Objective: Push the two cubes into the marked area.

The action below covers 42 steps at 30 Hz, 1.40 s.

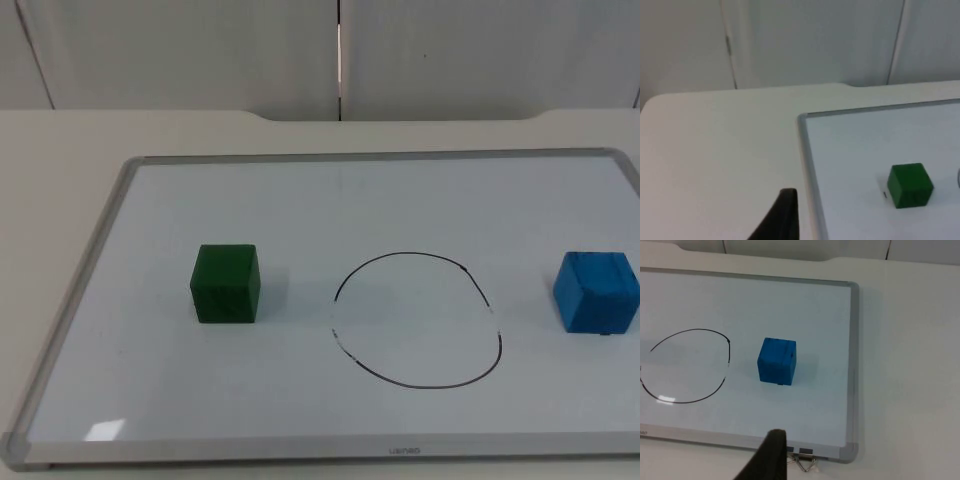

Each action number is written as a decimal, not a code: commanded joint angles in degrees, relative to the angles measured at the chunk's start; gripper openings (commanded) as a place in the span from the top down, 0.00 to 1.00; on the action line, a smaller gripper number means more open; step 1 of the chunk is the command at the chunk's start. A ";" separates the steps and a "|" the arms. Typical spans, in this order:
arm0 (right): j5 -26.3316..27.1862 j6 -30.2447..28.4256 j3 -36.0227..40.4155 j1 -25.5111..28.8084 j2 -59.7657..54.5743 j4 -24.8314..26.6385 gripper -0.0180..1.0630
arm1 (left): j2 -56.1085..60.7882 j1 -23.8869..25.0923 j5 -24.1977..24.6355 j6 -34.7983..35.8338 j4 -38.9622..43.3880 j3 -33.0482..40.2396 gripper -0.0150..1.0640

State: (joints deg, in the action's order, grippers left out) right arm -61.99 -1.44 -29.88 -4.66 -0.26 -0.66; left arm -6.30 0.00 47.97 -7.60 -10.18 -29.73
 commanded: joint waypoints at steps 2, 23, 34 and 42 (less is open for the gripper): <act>0.17 -0.48 0.34 0.03 0.26 -0.30 0.01 | -3.57 0.11 -1.34 -3.25 -4.96 -0.27 0.09; 0.17 -0.48 0.34 0.03 0.26 -0.30 0.01 | -23.75 0.11 -9.79 -35.62 -43.02 -0.27 0.09; 0.17 -0.48 0.34 0.03 0.26 -0.30 0.01 | -35.88 0.00 -9.67 -48.24 -53.41 -0.27 0.19; 0.17 -0.48 0.34 0.03 0.26 -0.30 0.01 | -44.70 0.00 -8.90 -53.95 -58.33 -0.27 0.28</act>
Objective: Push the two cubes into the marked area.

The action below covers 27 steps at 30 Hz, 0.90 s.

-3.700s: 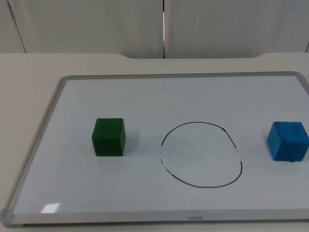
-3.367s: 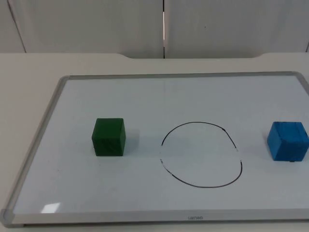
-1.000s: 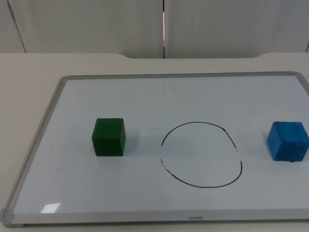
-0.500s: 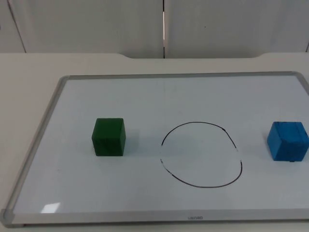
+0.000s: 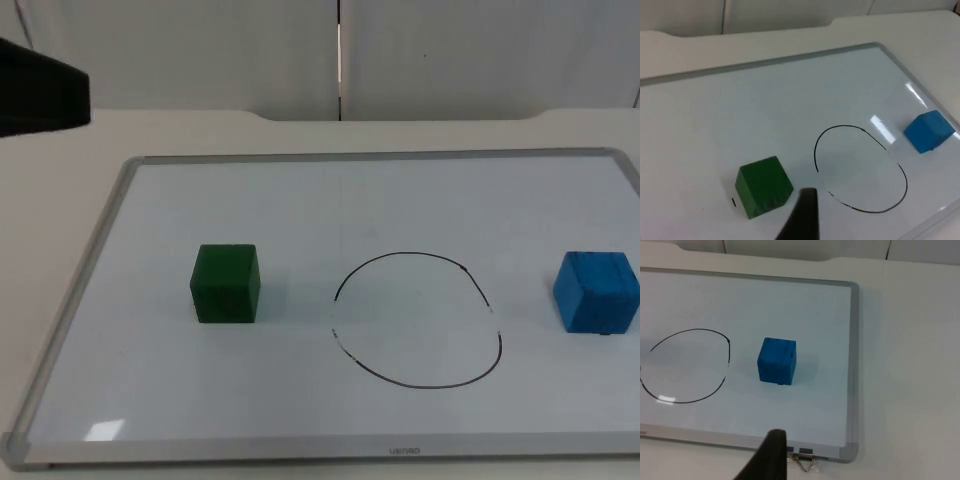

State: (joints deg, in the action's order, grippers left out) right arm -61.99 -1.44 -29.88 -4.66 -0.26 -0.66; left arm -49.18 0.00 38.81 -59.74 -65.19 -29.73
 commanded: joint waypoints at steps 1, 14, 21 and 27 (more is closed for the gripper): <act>0.17 -0.48 0.34 0.03 0.26 -0.30 0.01 | -3.01 0.00 0.25 -2.89 -4.48 -0.27 0.34; 0.17 -0.48 0.34 0.03 0.26 -0.30 0.01 | -14.18 0.00 -1.98 -21.27 -20.79 -0.27 0.99; 0.17 -0.48 0.34 0.03 0.26 -0.30 0.01 | -22.23 -0.02 -0.80 -29.85 -29.02 -0.27 0.99; 0.17 -0.48 0.34 0.03 0.26 -0.30 0.01 | -29.84 -0.02 -0.10 -36.38 -33.77 -0.40 0.99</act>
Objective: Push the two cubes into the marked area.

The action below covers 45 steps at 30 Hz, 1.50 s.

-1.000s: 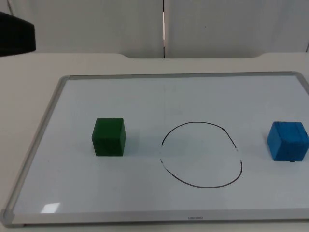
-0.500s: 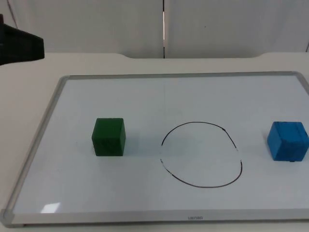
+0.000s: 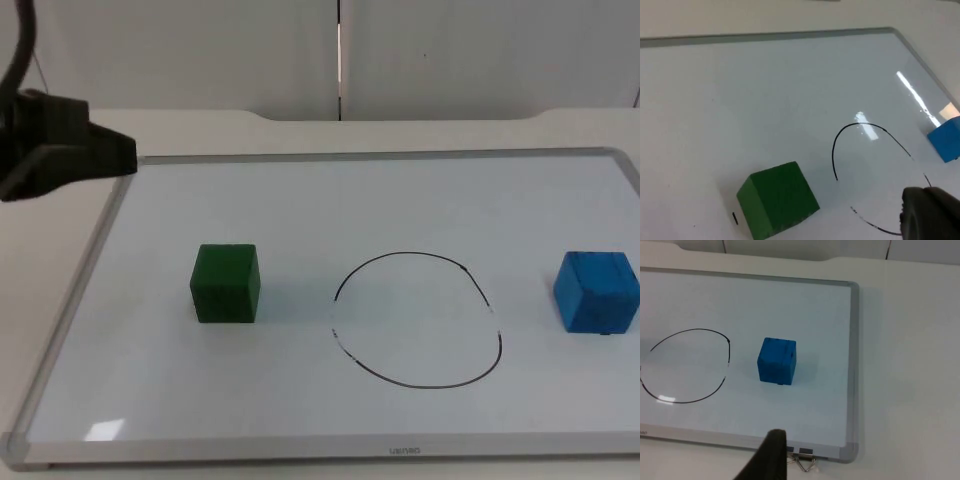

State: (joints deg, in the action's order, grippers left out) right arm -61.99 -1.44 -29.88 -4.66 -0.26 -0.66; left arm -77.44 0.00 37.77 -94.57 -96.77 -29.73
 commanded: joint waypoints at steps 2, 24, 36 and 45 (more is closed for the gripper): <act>0.17 -0.48 0.34 0.03 0.26 -0.30 0.01 | -2.46 -0.02 0.93 -1.54 -1.94 -0.88 0.99; 0.17 -0.48 0.34 0.03 0.26 -0.30 0.01 | -12.69 -14.01 -27.97 0.62 -3.18 -9.35 0.99; 0.17 -0.48 0.34 0.03 0.26 -0.30 0.01 | -18.36 -14.01 -28.34 2.35 -3.18 -9.93 0.99; 0.17 -0.37 0.34 0.03 0.26 -0.30 0.01 | -24.10 -14.01 -31.93 2.35 -3.18 -11.68 0.99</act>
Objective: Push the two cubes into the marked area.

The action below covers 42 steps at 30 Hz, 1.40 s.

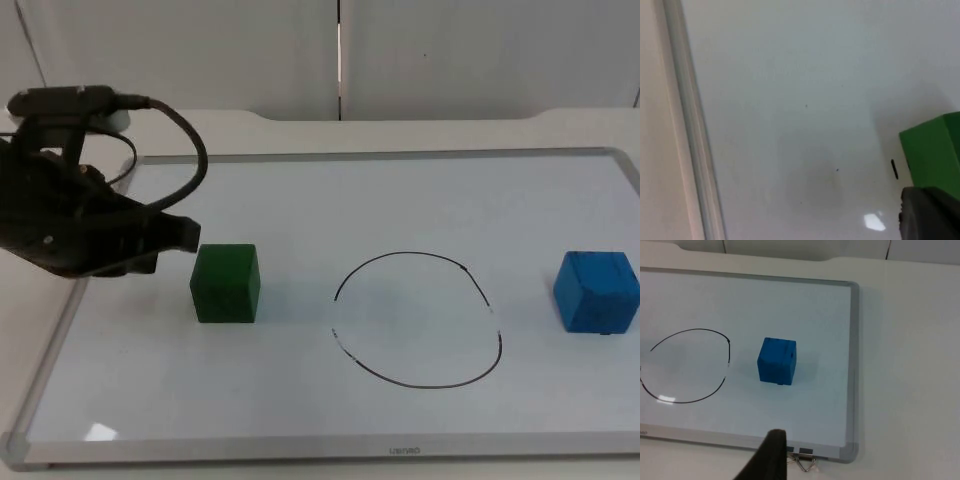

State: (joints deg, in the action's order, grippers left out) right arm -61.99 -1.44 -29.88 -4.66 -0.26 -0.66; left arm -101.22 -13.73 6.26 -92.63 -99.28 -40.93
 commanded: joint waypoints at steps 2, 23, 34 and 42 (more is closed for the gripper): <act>0.17 -0.37 0.34 0.03 0.26 -0.30 0.01 | -2.41 -0.28 0.74 0.41 -0.67 -1.59 0.99; 0.17 -0.37 0.34 0.03 0.26 -0.19 0.01 | -10.70 -0.28 3.94 0.03 -0.67 -6.35 0.99; 0.17 -0.37 0.34 0.03 0.26 -0.19 0.01 | -10.69 -0.28 7.78 0.03 -0.67 -6.35 0.99; 0.17 -0.37 0.34 0.03 0.26 -0.19 0.01 | -10.69 -0.28 8.45 0.13 -0.67 -6.35 0.99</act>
State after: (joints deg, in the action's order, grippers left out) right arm -61.99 -1.44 -29.88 -4.66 -0.26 -0.66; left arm -111.94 -13.73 13.94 -92.52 -99.38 -47.00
